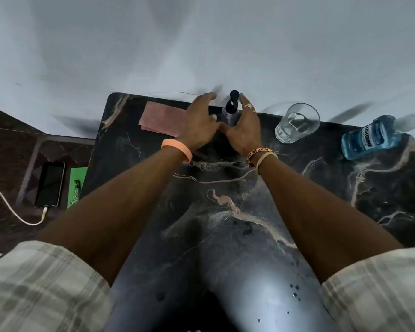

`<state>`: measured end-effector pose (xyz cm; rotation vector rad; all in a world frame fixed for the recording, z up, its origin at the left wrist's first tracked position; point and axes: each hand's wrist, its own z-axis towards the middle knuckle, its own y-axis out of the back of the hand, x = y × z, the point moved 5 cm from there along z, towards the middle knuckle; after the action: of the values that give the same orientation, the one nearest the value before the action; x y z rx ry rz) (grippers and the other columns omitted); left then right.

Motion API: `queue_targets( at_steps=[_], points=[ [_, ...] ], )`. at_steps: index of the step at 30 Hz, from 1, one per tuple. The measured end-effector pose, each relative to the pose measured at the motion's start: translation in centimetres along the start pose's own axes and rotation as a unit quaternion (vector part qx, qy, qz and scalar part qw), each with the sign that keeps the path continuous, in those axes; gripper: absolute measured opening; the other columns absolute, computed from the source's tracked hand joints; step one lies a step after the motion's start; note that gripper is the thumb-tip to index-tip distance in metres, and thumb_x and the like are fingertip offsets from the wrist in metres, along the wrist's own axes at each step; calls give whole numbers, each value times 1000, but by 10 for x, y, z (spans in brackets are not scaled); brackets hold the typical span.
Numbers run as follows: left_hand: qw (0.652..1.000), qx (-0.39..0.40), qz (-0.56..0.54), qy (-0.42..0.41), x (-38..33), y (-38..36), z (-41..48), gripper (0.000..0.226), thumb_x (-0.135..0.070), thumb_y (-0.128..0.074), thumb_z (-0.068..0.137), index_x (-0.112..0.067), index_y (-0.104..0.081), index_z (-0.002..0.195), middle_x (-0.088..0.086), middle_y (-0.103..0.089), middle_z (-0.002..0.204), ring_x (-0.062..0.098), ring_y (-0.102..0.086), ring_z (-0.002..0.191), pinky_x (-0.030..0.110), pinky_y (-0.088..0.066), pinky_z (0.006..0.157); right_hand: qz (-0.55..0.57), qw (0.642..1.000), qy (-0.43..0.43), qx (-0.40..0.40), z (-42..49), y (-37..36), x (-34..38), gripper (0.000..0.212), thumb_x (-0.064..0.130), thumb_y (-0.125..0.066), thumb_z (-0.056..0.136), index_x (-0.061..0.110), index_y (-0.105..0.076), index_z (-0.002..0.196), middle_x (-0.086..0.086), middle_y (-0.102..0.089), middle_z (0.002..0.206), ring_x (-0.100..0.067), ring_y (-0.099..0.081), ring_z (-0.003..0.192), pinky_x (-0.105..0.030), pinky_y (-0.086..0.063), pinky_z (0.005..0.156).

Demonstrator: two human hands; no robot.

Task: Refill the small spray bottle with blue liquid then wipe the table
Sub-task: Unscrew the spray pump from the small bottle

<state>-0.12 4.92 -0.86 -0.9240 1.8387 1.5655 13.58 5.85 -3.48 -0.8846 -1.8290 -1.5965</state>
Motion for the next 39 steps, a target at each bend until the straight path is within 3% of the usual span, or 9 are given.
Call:
queue_targets(
  at_steps=[4, 8, 13, 18, 24, 30, 34, 37, 39],
  points=[
    [998, 33, -46, -20, -6, -4, 1, 52, -2, -56, 92, -17, -46, 141, 1, -50, 144, 19, -52, 127, 38, -44, 108, -9, 999, 32, -26, 0, 0, 8, 31, 26, -72, 81, 17, -61, 108, 4, -66, 97, -21, -64, 91, -32, -49, 75],
    [995, 53, -58, -62, -14, -13, -12, 38, -12, -64, 89, -18, -58, 126, 1, -64, 122, 20, -60, 114, 42, -49, 100, -39, 996, 58, -52, -19, 3, 7, 21, 22, -62, 82, 22, -65, 103, 3, -70, 89, -22, -66, 81, -23, -38, 63],
    [992, 62, -32, -109, -30, -23, -46, 33, -20, -72, 85, -16, -66, 118, -1, -63, 113, 16, -59, 105, 40, -49, 95, 3, 995, 81, -49, -68, 24, -9, 8, 39, -60, 80, 38, -52, 82, 19, -56, 70, 9, -55, 63, -6, -35, 51],
    [987, 102, -30, -124, -46, -47, -94, 22, -17, -74, 83, -13, -68, 104, 3, -65, 104, 17, -61, 97, 42, -50, 89, -25, 992, 112, -48, -127, 53, -36, 30, 38, -63, 93, 26, -59, 121, 5, -64, 79, -4, -59, 68, -17, -44, 57],
    [978, 141, 16, -152, -53, -78, -146, 15, -16, -76, 80, -18, -71, 93, 1, -65, 97, 16, -60, 91, 33, -50, 82, -29, 998, 55, 2, -178, 62, -68, 22, 36, -70, 86, 19, -63, 99, 3, -64, 88, -13, -60, 77, -38, -52, 68],
    [995, 18, 60, -79, -40, -83, -166, 31, -36, -82, 72, -19, -70, 96, -4, -64, 91, 13, -56, 85, 29, -46, 74, -51, 996, 68, 25, -188, 58, -69, 24, 30, -68, 86, 21, -64, 108, 0, -70, 86, -22, -65, 79, -37, -51, 68],
    [996, 28, 19, -84, -43, -85, -172, 50, -32, -84, 70, -18, -66, 115, -2, -63, 111, 11, -56, 102, 28, -47, 90, -85, 994, 66, 16, -184, 58, -72, 25, 29, -69, 82, 18, -66, 104, -7, -71, 85, -27, -65, 77, -29, -43, 63],
    [996, 25, 8, -91, -48, -85, -174, 25, -21, -82, 70, -19, -71, 93, -4, -71, 97, 13, -64, 94, 40, -52, 86, -93, 994, 61, 9, -184, 59, -73, 23, 30, -66, 83, 14, -68, 99, -9, -69, 78, -29, -63, 71, -28, -35, 60],
    [998, 6, 18, -64, -46, -84, -171, 26, -26, -85, 68, -21, -71, 89, -5, -71, 94, 14, -65, 91, 40, -53, 83, -98, 993, 60, 10, -182, 59, -73, 23, 30, -67, 82, 17, -68, 101, -7, -69, 77, -26, -63, 69, -27, -35, 60]
  ],
)
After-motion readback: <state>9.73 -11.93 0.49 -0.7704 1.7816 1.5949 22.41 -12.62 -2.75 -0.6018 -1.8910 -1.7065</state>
